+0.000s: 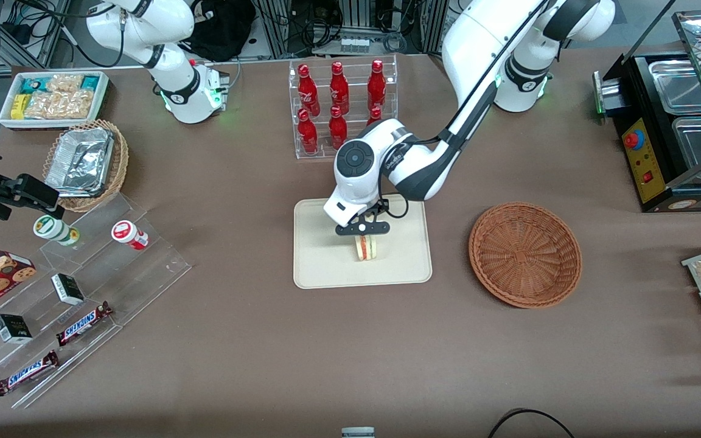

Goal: Place sandwich from basket to tray
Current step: 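Lower the sandwich onto the tray and open the left gripper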

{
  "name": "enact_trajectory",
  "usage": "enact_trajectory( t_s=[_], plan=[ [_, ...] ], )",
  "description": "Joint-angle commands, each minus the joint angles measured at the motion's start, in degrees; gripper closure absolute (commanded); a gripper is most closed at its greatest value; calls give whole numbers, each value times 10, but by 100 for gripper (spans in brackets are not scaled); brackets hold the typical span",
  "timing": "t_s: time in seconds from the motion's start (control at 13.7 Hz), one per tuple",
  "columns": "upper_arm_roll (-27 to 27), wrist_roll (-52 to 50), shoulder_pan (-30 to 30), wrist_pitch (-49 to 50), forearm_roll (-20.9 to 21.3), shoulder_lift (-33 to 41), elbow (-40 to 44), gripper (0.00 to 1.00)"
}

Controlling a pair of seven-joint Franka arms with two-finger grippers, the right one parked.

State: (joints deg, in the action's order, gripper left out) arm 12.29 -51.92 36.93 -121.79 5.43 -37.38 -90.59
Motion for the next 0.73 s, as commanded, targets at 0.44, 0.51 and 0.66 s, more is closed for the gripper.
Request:
enact_trajectory(
  t_s=[0.44,0.51,0.66],
  plan=[
    [-7,-5,12,-14,7,-20,16,29],
    [-7,-5,11,-13,7,-18,16,5],
    [-9,-12,9,-7,7,1,13,0]
  ],
)
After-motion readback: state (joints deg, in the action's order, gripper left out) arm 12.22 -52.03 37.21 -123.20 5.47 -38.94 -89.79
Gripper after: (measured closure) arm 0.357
